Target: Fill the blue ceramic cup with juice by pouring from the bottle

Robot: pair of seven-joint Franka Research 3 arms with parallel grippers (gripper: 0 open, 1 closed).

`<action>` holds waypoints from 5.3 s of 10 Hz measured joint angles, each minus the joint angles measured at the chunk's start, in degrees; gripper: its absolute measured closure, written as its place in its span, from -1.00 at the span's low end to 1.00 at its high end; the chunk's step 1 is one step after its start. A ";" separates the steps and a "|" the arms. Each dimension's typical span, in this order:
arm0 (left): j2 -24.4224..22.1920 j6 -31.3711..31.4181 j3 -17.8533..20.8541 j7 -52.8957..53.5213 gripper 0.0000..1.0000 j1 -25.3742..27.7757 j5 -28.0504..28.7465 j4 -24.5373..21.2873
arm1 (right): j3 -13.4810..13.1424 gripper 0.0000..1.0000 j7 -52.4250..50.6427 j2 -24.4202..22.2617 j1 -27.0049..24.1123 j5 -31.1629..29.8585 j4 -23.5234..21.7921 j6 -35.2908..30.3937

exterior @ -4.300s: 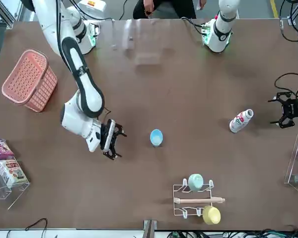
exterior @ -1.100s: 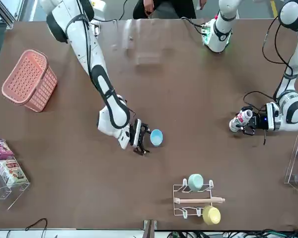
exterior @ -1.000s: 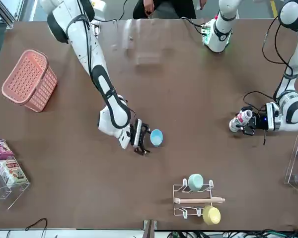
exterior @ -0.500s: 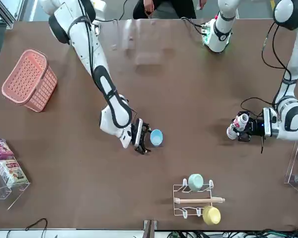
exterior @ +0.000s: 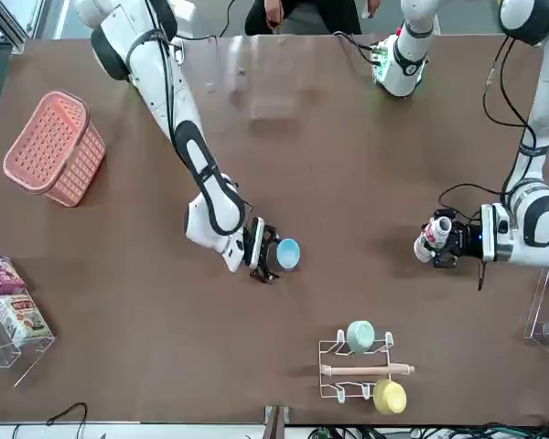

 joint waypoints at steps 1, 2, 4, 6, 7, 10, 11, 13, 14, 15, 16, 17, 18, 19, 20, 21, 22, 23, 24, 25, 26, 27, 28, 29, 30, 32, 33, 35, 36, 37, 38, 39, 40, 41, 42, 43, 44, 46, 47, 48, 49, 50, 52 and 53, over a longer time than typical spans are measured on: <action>-0.95 1.13 -0.07 -1.39 0.01 -0.88 -0.04 -0.03 | 0.00 -0.99 0.00 0.00 0.05 0.01 0.00 0.00; -2.30 2.28 -0.10 -2.90 0.04 -1.85 -0.05 -0.21 | 0.00 -0.98 -0.01 0.00 0.14 0.03 0.01 0.00; -4.83 6.45 -0.14 -5.13 0.06 -4.19 -0.95 -1.47 | 0.00 -0.95 -0.02 0.01 0.33 0.07 0.01 0.07; -5.77 12.04 -0.16 -5.73 0.06 -7.59 -5.09 -3.48 | 0.00 -0.84 -0.04 0.03 0.43 0.11 0.03 0.14; -5.91 15.57 -0.17 -6.91 0.06 -9.91 -6.31 -3.77 | 0.00 -0.72 -0.06 0.05 0.44 0.12 0.03 0.16; -7.64 22.15 -0.07 -11.55 0.09 -15.35 -6.71 -3.90 | -0.01 -0.54 -0.09 0.08 0.45 0.23 0.04 0.19; -7.91 24.59 0.01 -12.47 0.09 -16.92 -6.71 -4.07 | -0.01 -0.53 -0.09 0.08 0.46 0.30 0.04 0.19; -8.02 28.38 0.03 -14.51 0.09 -19.92 -6.89 -4.16 | -0.01 -0.48 -0.14 0.09 0.46 0.44 0.04 0.20; -8.34 30.01 0.03 -15.61 0.09 -21.52 -7.10 -4.16 | -0.02 -0.47 -0.17 0.09 0.46 0.46 0.04 0.20; -8.85 31.68 0.06 -17.30 0.09 -23.06 -7.25 -4.17 | -0.02 -0.40 -0.17 0.10 0.47 0.48 0.04 0.20; -9.43 32.61 0.15 -19.28 0.09 -24.32 -7.25 -4.17 | -0.03 -0.37 -0.18 0.10 0.47 0.49 0.04 0.20; -9.73 33.10 0.38 -20.35 0.09 -25.33 -7.25 -4.17 | -0.03 -0.35 -0.18 0.10 0.47 0.53 0.04 0.21; -9.77 33.57 0.86 -21.10 0.09 -26.29 -7.25 -4.17 | -0.04 -0.35 -0.19 0.10 0.47 0.61 0.04 0.21; -9.79 34.48 1.83 -22.62 0.09 -27.63 -7.15 -4.19 | -0.04 -0.35 -0.19 0.11 0.47 0.65 0.04 0.21; -9.86 36.11 3.54 -25.25 0.09 -29.98 -6.38 -4.17 | -0.05 -0.35 -0.19 0.11 0.47 0.67 0.04 0.22; -10.05 37.61 5.98 -28.10 0.09 -33.18 -5.33 -4.06 | -0.06 -0.35 -0.19 0.11 0.47 0.68 0.04 0.23; -10.26 38.43 8.45 -30.21 0.09 -36.49 -5.08 -3.89 | -0.08 -0.35 -0.19 0.11 0.47 0.68 0.04 0.24; -10.46 39.38 10.21 -32.21 0.09 -39.30 -5.05 -3.80 | -0.10 -0.35 -0.19 0.11 0.47 0.69 0.04 0.26; -10.59 41.45 11.20 -33.88 0.09 -41.66 -4.65 -3.66 | -0.13 -0.35 -0.19 0.11 0.47 0.70 0.04 0.28; -10.64 43.71 12.11 -35.38 0.09 -44.19 -2.92 -3.43 | -0.15 -0.35 -0.19 0.11 0.47 0.70 0.04 0.29; -10.68 45.17 13.76 -37.67 0.09 -47.33 -1.24 -3.33 | -0.18 -0.35 -0.19 0.11 0.47 0.70 0.04 0.29; -10.68 45.87 16.63 -39.76 0.08 -51.47 -0.65 -3.31 | -0.19 -0.35 -0.19 0.11 0.47 0.71 0.04 0.30; -10.67 46.15 20.60 -40.69 0.07 -56.14 -0.22 -3.33 | -0.21 -0.35 -0.19 0.11 0.47 0.72 0.04 0.31; -10.63 46.18 24.77 -41.19 0.07 -60.62 1.46 -3.38 | -0.21 -0.35 -0.19 0.11 0.47 0.73 0.04 0.32; -10.55 46.19 27.84 -42.08 0.07 -64.12 2.88 -3.45 | -0.22 -0.35 -0.19 0.11 0.47 0.74 0.04 0.32; -10.15 46.23 30.80 -43.34 0.07 -67.98 5.45 -3.62 | -0.22 -0.35 -0.19 0.11 0.47 0.74 0.04 0.32; -9.81 46.23 32.53 -43.56 0.07 -69.64 6.25 -3.62 | -0.22 -0.34 -0.19 0.11 0.47 0.75 0.04 0.32; -9.14 46.23 33.69 -45.67 0.07 -71.27 6.64 -3.82 | -0.20 -0.33 -0.19 0.11 0.49 0.80 0.04 0.32; -8.74 46.26 33.73 -46.37 0.07 -71.68 6.72 -3.86 | -0.20 -0.33 -0.19 0.11 0.49 0.83 0.04 0.32; -8.37 46.82 33.77 -46.98 0.07 -72.25 6.75 -3.88 | -0.20 -0.33 -0.19 0.11 0.49 0.85 0.04 0.32; -8.04 47.86 33.89 -47.28 0.07 -72.93 6.75 -3.90 | -0.20 -0.33 -0.19 0.11 0.49 0.86 0.05 0.32; -7.82 48.56 34.05 -47.36 0.07 -73.62 6.77 -3.91 | -0.20 -0.33 -0.19 0.11 0.50 0.87 0.05 0.32; -7.60 48.89 34.42 -47.54 0.07 -74.39 6.78 -3.93 | -0.20 -0.33 -0.19 0.11 0.50 0.88 0.04 0.32; -7.30 48.99 35.02 -47.69 0.06 -74.83 6.83 -3.93 | -0.20 -0.33 -0.19 0.11 0.50 0.88 0.04 0.32; -7.00 49.00 35.28 -47.69 0.07 -74.90 7.10 -3.93 | -0.20 -0.33 -0.19 0.11 0.50 0.89 0.05 0.32; -6.59 49.00 36.07 -48.03 0.07 -75.74 8.11 -3.93 | -0.20 -0.33 -0.19 0.11 0.50 0.91 0.05 0.32; -6.13 49.00 38.40 -49.42 0.06 -78.18 9.13 -3.91 | -0.20 -0.33 -0.19 0.11 0.50 0.91 0.05 0.32; -5.76 49.03 41.37 -51.33 0.06 -82.22 9.55 -3.90 | -0.21 -0.33 -0.19 0.11 0.50 0.94 0.05 0.32; -5.54 49.09 41.97 -51.58 0.06 -83.12 9.91 -3.90 | -0.21 -0.33 -0.19 0.11 0.50 0.95 0.05 0.33; -5.19 49.16 43.19 -51.63 0.06 -83.90 10.54 -3.90 | -0.22 -0.33 -0.19 0.11 0.50 0.96 0.06 0.33; -5.05 49.16 44.35 -51.97 0.06 -84.46 11.10 -3.90 | -0.22 -0.33 -0.19 0.11 0.50 0.97 0.06 0.33; -5.05 49.16 44.83 -53.33 0.06 -84.64 11.44 -3.88 | -0.22 -0.33 -0.19 0.11 0.50 0.98 0.07 0.33; -4.59 49.16 45.83 -57.62 0.07 -85.50 13.30 -3.86 | -0.22 -0.33 -0.19 0.11 0.50 1.00 0.08 0.33; -4.32 49.16 46.44 -59.73 0.07 -86.33 14.50 -3.75 | -0.22 -0.33 -0.19 0.11 0.50 1.10 0.08 0.33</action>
